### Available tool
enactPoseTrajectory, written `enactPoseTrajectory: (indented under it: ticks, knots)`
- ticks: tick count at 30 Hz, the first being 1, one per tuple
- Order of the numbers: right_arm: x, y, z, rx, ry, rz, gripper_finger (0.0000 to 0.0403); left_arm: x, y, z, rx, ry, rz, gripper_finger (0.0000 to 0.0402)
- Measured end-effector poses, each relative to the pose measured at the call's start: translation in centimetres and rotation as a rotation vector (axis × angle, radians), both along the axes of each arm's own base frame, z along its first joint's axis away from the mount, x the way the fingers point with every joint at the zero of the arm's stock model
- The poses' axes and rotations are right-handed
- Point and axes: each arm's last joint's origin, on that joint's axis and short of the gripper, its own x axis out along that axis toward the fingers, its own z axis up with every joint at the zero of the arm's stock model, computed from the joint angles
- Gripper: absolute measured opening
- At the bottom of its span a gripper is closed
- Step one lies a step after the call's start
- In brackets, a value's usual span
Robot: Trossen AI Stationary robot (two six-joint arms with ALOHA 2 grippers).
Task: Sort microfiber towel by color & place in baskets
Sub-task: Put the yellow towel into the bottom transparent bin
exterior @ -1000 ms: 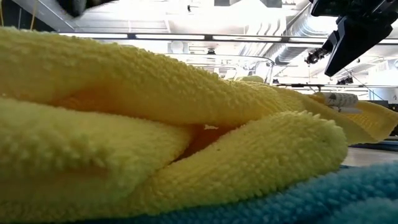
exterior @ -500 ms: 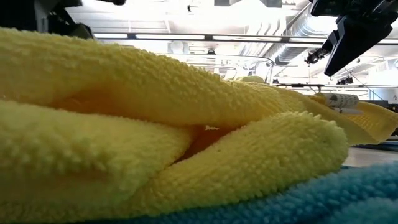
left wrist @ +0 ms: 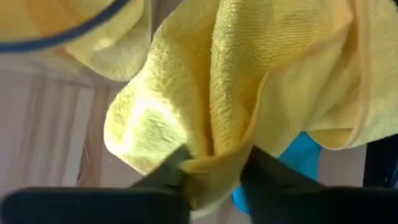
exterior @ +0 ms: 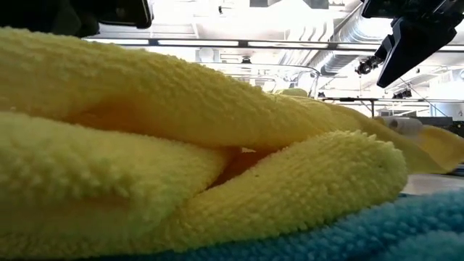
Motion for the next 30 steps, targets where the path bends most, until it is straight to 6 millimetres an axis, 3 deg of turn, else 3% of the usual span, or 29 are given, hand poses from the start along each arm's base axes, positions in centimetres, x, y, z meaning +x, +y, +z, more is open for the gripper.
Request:
enactPoseTrajectory:
  ticks: [3,8,14,22,26,30]
  knots:
    - [0.0,0.0,0.0,-0.001,0.000,0.001,0.0000,0.3,-0.3,0.9,-0.016,-0.017,-0.033,0.0019]
    - [0.0,0.0,0.0,-0.001,0.001,0.002,0.0000,1.0,-0.9,3.9,-0.005,0.001,-0.057,0.0005]
    - [0.0,-0.1,0.0,-0.022,-0.008,-0.010,0.0000,0.8,-0.5,11.7,0.102,-0.037,-0.106,0.0002]
    - [0.0,-0.1,0.0,-0.022,-0.009,-0.010,0.0000,-1.7,2.4,23.1,0.292,-0.318,-0.010,0.0001]
    - [0.0,-0.1,0.0,-0.021,-0.010,-0.010,0.0000,-2.9,4.3,26.7,0.431,-0.463,0.027,0.0001]
    - [0.1,-0.1,0.0,-0.018,-0.013,-0.013,0.0000,-3.3,6.6,28.4,0.498,-0.502,0.071,0.0000]
